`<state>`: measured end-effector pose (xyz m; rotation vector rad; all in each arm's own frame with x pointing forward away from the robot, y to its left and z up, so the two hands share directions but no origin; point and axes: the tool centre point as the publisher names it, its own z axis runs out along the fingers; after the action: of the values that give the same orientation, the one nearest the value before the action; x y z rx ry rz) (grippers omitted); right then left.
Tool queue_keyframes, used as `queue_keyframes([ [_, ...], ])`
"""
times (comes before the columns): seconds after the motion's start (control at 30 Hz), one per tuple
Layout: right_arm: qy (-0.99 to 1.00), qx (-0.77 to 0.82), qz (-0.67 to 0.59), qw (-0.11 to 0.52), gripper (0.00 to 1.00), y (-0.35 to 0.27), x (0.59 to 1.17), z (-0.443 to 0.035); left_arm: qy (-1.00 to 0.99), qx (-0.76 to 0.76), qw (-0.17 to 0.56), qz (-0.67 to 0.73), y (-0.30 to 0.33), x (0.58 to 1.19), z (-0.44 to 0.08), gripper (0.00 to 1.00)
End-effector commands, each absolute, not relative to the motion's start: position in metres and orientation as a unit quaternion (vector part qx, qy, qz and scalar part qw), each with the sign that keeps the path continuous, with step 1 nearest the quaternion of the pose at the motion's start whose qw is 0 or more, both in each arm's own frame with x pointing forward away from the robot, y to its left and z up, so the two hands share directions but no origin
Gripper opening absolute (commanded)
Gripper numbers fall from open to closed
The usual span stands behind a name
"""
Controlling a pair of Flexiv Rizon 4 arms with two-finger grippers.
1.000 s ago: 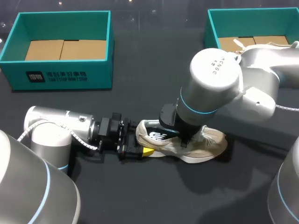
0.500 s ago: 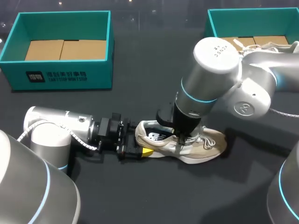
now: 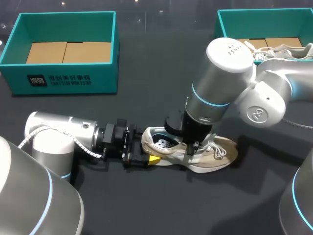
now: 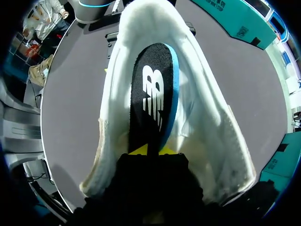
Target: Take the shoe out of the shoebox, open the shoe tongue, remove and reinsert the insole, then place the shoe into the shoebox
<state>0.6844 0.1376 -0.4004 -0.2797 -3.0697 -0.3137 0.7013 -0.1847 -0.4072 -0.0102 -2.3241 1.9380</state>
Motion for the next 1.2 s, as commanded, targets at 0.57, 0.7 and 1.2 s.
queue_keyframes([
  [0.57,-0.962,-0.032,-0.262,-0.067,0.00,0.106,0.675,-0.374,-0.767,-0.001,0.057,0.640,-0.186,0.702,-0.407,0.00],
  [0.7,-0.954,0.010,-0.291,-0.074,0.00,0.109,0.686,-0.359,-0.767,-0.001,0.057,0.640,-0.186,0.702,-0.407,0.00],
  [1.2,-0.952,0.112,-0.285,-0.024,0.00,0.156,0.721,-0.333,-0.767,-0.001,0.057,0.640,-0.186,0.702,-0.407,0.00],
])
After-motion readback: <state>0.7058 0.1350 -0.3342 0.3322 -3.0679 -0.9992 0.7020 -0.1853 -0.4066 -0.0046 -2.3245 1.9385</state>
